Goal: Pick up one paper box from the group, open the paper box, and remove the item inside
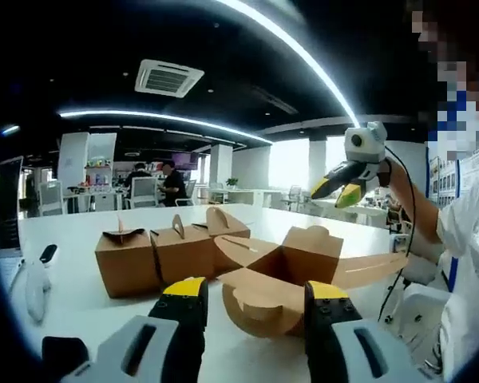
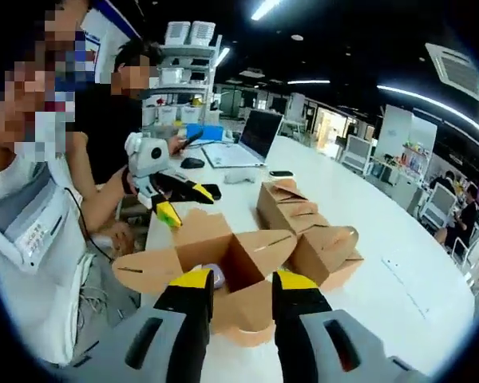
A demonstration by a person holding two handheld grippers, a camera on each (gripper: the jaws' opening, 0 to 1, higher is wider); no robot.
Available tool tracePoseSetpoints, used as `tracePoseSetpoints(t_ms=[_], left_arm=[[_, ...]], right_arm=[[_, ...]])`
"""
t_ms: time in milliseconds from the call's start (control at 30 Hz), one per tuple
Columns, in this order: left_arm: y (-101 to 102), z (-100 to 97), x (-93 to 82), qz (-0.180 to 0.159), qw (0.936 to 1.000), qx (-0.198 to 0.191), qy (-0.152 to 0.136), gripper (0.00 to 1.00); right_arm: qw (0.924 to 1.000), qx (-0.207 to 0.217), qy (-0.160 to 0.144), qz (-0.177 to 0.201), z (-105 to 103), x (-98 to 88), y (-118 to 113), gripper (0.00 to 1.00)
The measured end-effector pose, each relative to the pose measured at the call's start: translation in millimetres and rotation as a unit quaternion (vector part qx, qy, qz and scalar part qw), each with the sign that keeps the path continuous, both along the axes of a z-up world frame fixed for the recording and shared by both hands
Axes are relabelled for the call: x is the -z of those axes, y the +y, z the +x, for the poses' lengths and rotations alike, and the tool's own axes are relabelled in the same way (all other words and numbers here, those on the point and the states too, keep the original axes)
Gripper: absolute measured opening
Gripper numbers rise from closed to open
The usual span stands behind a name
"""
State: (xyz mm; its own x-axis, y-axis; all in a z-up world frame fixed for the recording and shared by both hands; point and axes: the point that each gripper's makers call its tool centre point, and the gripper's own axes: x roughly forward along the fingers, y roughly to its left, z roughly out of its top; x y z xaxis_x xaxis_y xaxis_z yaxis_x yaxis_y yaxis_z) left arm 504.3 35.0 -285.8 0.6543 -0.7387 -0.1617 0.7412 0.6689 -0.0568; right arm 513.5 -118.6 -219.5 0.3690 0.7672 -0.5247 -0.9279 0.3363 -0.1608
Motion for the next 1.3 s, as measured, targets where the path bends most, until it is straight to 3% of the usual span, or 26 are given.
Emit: tracePoseSetpoints(t_ms=[267, 500, 700, 900, 1133, 1300], left_arm=[[-7, -10.5, 5.6, 0.027, 0.9993, 0.027, 0.003, 0.49], [-12, -14.8, 9.4, 0.038, 0.9985, 0.039, 0.006, 0.51], [-13, -14.7, 13.3, 0.046, 0.9981, 0.04, 0.008, 0.51], [-15, -14.5, 17.0, 0.05, 0.9977, 0.043, 0.009, 0.52], [-16, -14.9, 15.6, 0.049, 0.9978, 0.044, 0.007, 0.52], [-15, -13.8, 15.1, 0.047, 0.998, 0.042, 0.006, 0.52]], right_arm=[[0.9983, -0.026, 0.015, -0.05, 1, 2.9, 15, 0.3], [0.9898, -0.065, 0.059, -0.112, -11, 26.8, 28, 0.3], [0.9843, -0.082, 0.078, -0.136, -13, 44.3, 48, 0.31], [0.9725, -0.105, 0.11, -0.176, -18, 65.0, 61, 0.33], [0.9567, -0.135, 0.125, -0.226, -23, 93.0, 74, 0.36], [0.9541, -0.129, 0.131, -0.236, -17, 102.4, 80, 0.36]])
